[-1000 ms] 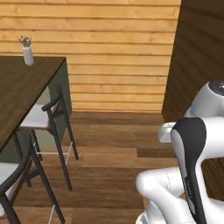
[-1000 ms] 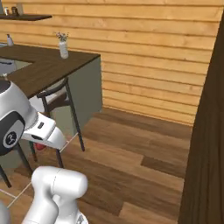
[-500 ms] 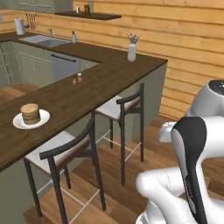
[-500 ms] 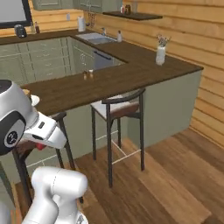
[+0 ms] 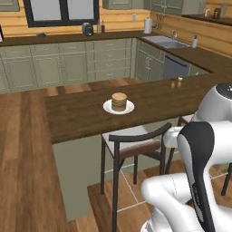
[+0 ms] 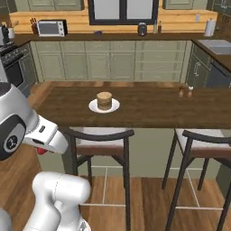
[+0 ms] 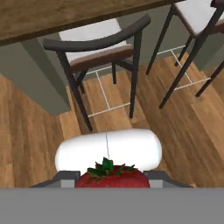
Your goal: Take the strawberry from the fridge and place it on top of the pancake, located on the dining counter.
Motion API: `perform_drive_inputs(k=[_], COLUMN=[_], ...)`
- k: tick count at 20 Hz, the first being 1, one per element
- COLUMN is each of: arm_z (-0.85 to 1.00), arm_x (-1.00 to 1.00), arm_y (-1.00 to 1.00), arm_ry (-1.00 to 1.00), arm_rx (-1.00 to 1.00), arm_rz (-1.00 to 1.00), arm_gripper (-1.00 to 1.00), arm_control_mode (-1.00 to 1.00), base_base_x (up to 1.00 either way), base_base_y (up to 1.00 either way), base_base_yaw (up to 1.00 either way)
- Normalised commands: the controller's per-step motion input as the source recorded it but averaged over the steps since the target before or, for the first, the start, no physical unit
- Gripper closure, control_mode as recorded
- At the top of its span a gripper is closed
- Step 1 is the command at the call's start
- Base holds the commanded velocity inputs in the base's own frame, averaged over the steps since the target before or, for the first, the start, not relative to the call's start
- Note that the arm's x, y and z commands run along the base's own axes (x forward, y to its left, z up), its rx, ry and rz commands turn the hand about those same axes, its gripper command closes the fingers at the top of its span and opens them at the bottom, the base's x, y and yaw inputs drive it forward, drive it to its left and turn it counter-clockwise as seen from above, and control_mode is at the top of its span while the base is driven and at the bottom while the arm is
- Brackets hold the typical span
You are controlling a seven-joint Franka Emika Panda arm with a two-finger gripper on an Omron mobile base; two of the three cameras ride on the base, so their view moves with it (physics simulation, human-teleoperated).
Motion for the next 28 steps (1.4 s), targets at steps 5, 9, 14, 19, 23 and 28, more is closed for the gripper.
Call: perform_drive_inputs(k=[5,9,14,19,23,28], arm_z=[0.00,0.00,0.00,0.00,0.00,0.00], arm_x=[0.00,0.00,0.00,0.00,0.00,0.00], arm_y=[0.00,0.00,0.00,0.00,0.00,0.00], arm_ry=[0.00,0.00,0.00,0.00,0.00,0.00], arm_rx=[0.00,0.00,0.00,0.00,0.00,0.00], arm_rz=[0.00,0.00,0.00,0.00,0.00,0.00], arm_gripper=[1.00,1.00,1.00,1.00,1.00,1.00], arm_control_mode=[1.00,1.00,1.00,1.00,1.00,1.00], base_base_x=[0.76,0.63,0.51,0.79,0.92,0.37], base_base_y=[-0.48,-0.44,-0.02,0.00,0.00,0.11], base_base_yaw=[0.29,0.13,0.20,0.15,0.00,-0.01])
